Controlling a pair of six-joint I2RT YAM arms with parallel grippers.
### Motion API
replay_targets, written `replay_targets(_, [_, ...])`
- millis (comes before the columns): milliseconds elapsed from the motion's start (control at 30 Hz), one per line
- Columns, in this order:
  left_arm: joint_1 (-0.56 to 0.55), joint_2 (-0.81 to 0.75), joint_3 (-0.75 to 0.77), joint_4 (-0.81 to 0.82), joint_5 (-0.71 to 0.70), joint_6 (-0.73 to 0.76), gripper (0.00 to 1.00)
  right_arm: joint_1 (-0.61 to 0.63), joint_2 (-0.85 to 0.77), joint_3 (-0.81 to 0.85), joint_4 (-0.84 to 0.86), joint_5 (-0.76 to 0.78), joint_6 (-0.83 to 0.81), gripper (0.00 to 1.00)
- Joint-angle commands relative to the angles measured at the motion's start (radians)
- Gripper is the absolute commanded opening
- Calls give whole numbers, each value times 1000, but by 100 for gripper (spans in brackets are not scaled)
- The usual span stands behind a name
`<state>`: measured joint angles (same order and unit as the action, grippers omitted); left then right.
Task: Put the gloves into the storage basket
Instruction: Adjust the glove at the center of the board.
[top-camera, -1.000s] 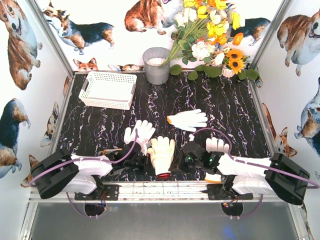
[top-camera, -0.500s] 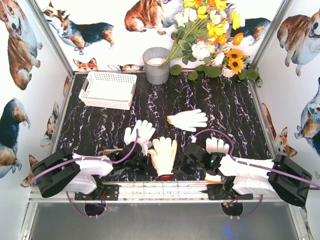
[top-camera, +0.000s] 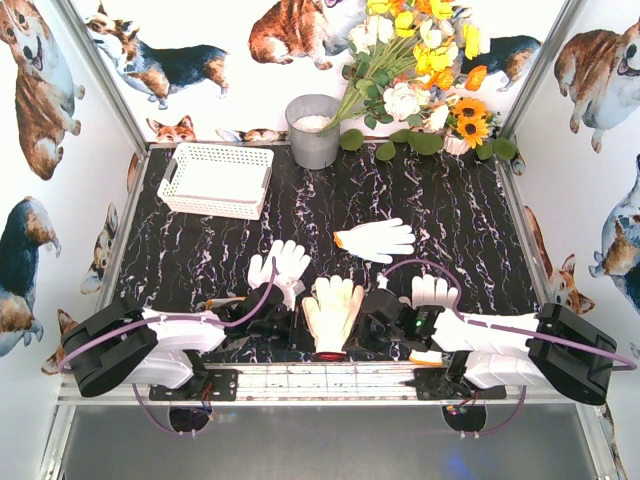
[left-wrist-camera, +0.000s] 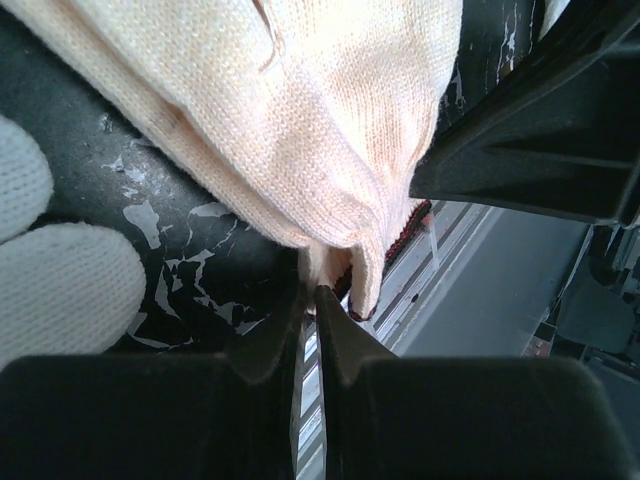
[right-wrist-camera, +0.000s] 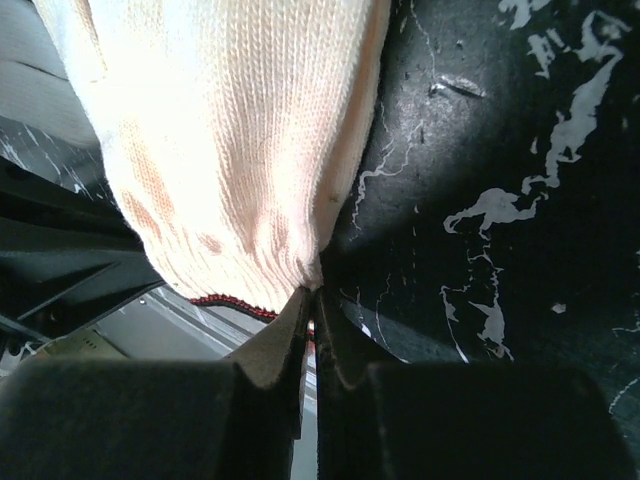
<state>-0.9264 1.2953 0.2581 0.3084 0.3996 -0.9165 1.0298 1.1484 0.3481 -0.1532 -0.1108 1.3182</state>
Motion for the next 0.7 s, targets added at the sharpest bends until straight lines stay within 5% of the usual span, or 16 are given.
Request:
replay_targets(0, [-9,-25,12,-1,-20,6,3,12,34,24,51,7,8,2])
replay_targets(167, [-9,-36,20,-21,-29,8,7,15,72,25,47,12,13,2])
replay_targets(433, [-9,-243,12,-245,-184,12,44,16,44,25,-51,72,39,5])
replay_targets(667, [-8,-365,106,-487,-286,92,50,15,6,20,-69,93,38,7])
